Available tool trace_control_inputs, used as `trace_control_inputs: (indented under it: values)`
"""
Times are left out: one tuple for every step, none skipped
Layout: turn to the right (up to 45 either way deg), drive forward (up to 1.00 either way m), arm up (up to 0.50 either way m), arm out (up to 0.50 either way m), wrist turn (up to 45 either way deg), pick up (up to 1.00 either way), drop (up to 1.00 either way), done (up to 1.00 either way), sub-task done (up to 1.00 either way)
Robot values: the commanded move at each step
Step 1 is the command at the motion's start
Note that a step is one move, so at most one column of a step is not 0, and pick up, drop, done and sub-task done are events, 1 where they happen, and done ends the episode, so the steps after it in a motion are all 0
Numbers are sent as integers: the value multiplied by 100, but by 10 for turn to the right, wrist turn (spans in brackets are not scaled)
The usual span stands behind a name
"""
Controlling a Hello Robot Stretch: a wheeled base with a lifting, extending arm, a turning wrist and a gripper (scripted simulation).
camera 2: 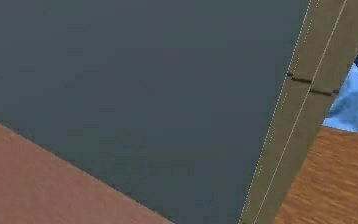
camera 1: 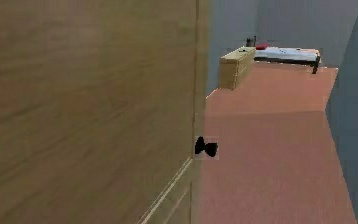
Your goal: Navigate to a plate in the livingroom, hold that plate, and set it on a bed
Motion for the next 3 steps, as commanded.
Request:
trace_control_inputs:
  values:
    - [330,0,0,0,0,0,0,0,0]
    - [0,100,0,0,0,0,0,0,0]
    - [0,100,0,0,0,0,0,0,0]
